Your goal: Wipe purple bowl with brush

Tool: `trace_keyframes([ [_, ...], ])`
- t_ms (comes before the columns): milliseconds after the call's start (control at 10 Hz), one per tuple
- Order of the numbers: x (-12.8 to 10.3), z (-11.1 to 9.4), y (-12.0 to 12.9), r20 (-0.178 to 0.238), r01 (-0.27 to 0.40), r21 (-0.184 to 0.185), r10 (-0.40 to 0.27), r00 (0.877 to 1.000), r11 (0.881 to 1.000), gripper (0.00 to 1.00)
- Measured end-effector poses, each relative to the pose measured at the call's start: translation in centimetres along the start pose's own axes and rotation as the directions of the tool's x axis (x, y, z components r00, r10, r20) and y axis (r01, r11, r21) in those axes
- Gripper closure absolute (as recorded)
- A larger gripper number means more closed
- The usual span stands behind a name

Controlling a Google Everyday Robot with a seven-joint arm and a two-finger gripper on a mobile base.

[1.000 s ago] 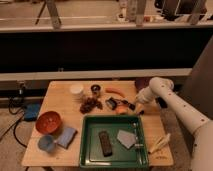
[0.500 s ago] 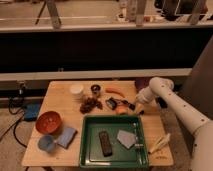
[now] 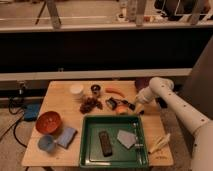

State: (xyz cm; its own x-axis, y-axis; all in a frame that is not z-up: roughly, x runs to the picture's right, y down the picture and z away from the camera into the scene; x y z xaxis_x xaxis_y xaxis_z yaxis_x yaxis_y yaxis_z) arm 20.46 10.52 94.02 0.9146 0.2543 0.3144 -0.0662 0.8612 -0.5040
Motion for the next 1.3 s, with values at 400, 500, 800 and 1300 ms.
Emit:
trace_keyframes([
  [400, 0.0, 0.0, 0.0, 0.0, 0.0, 0.0, 0.0, 1.0, 1.0, 0.29],
  [500, 0.0, 0.0, 0.0, 0.0, 0.0, 0.0, 0.0, 1.0, 1.0, 0.22],
  [800, -0.2, 0.1, -0.1, 0.0, 0.003, 0.0, -0.003, 1.0, 1.0, 0.2],
  [1300, -2.6, 0.0, -1.6, 0.003, 0.083, -0.093, -0.083, 0.997, 0.992, 0.2],
])
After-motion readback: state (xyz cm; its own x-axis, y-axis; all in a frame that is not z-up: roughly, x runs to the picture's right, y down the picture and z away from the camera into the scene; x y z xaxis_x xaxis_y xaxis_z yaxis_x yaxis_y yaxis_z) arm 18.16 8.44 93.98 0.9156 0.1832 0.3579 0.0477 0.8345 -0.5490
